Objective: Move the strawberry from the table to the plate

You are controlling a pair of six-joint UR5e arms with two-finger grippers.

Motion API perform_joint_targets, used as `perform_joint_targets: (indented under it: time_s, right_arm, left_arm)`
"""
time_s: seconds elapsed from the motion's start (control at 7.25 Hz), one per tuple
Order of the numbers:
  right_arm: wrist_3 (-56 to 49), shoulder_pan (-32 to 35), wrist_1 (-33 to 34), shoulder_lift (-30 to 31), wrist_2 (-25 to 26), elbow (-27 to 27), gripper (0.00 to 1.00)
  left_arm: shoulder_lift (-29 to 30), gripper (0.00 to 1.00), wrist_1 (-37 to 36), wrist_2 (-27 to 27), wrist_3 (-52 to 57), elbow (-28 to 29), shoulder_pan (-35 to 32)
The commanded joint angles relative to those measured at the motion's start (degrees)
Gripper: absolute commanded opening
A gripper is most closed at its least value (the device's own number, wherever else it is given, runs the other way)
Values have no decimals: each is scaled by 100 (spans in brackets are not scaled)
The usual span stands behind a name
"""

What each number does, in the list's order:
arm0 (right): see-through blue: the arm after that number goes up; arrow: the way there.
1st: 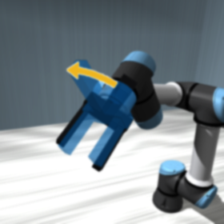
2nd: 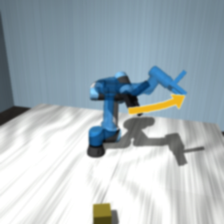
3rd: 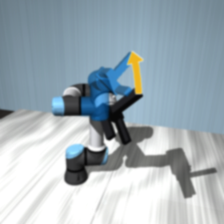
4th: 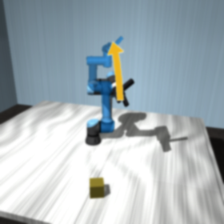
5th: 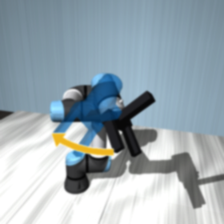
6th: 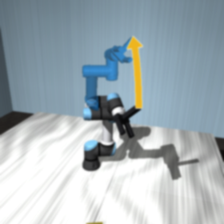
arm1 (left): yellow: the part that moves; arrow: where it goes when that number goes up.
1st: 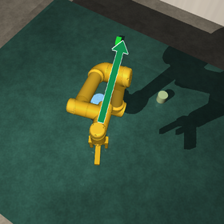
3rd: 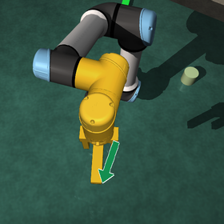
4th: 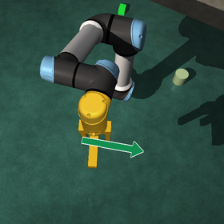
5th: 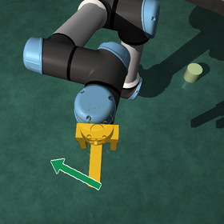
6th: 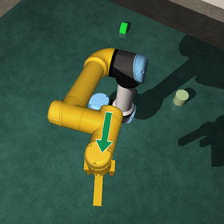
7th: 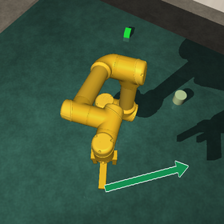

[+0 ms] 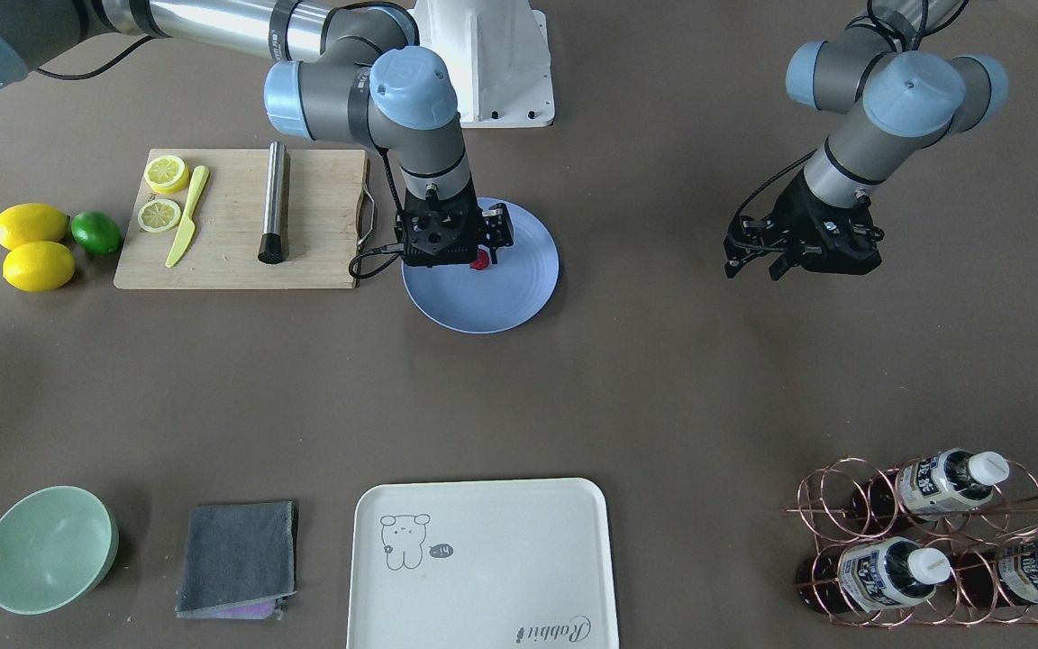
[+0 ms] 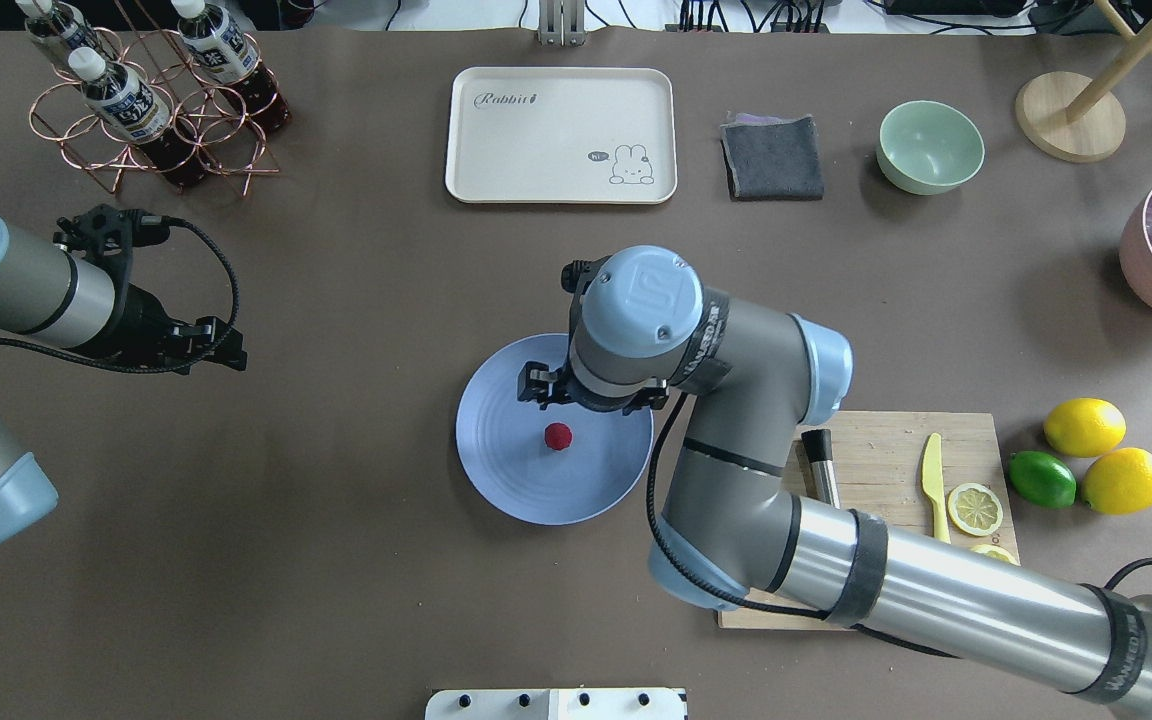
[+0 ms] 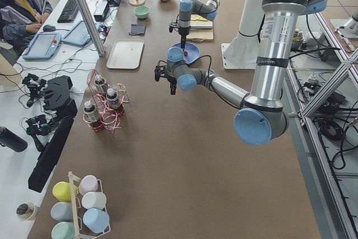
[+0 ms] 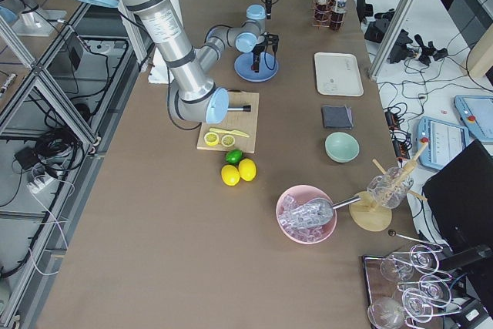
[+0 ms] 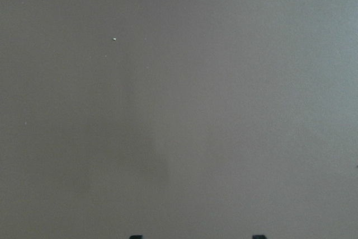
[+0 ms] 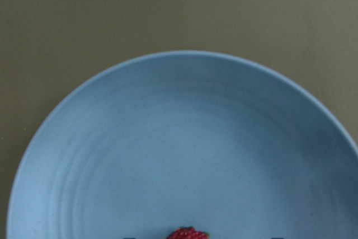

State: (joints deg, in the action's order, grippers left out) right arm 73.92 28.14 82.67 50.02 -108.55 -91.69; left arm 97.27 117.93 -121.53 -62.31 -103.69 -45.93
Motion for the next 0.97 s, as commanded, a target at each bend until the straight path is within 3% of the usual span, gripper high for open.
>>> perform_joint_targets:
  time_s: [0.0,0.55,0.83]
  right_arm:
    - [-1415,1092,380,760,-779,-690,100]
    - [-5185,3437,373,2613,-2307,-570,100]
    - [-7075,4703,399,3327,-2802,-53,100]
  left_arm:
    - [-303,72,-25,-614,924,59,-712]
    - [-577,72,-1462,-1958,3876,269,-2680]
    - [-936,72,-1843,-2077,5057,410,-3376]
